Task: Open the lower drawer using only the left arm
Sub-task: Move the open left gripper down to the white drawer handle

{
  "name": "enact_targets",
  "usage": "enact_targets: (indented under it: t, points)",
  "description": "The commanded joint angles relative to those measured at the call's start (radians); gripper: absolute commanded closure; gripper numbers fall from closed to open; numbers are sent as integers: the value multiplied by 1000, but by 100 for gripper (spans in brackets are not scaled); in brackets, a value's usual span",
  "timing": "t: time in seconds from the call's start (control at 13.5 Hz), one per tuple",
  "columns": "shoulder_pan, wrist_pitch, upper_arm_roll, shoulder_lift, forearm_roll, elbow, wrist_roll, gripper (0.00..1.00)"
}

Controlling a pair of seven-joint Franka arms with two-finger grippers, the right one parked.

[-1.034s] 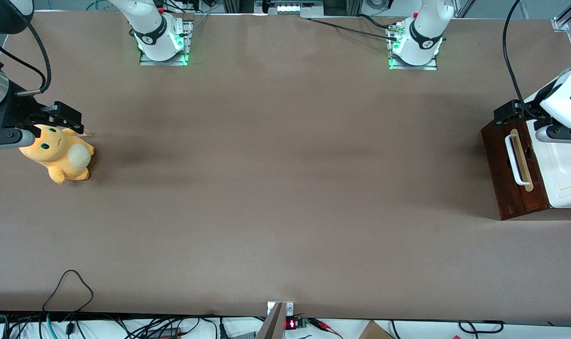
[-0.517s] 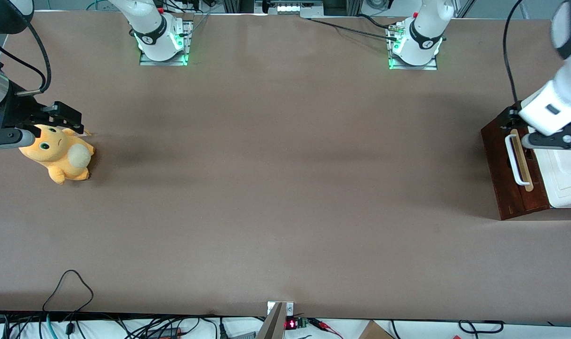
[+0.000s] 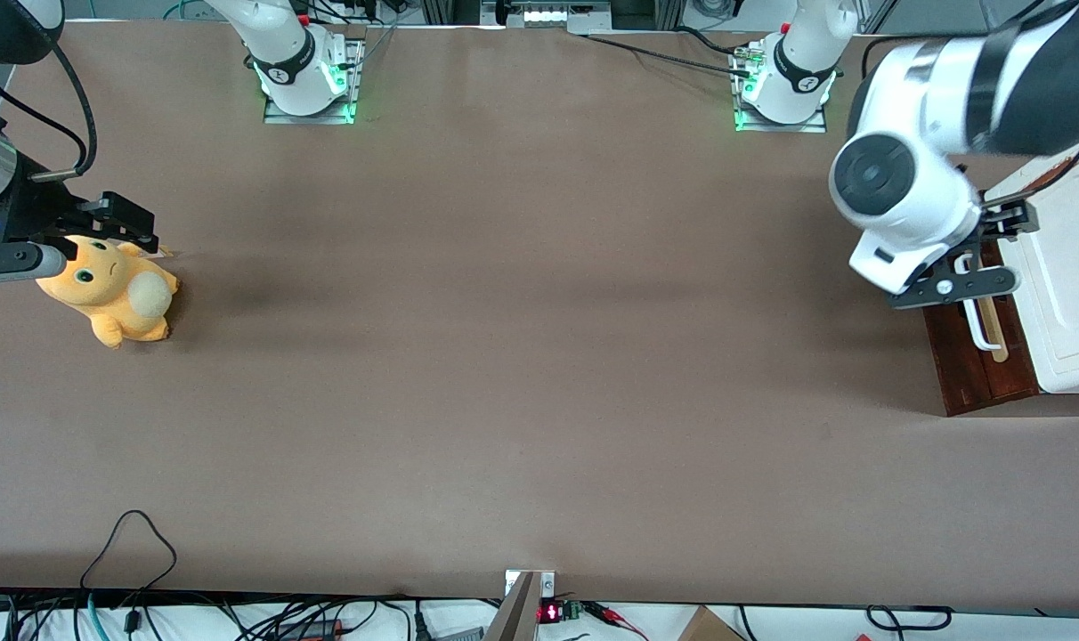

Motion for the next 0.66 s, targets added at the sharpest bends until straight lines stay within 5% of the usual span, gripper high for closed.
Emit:
enact_targets:
  t: [0.0, 0.3, 0.59]
  points:
    - [19, -40, -34, 69, 100, -80, -195, 8]
    - [24, -34, -54, 173, 244, -260, -490, 8]
    - [33, -107, -53, 334, 405, -269, -580, 14]
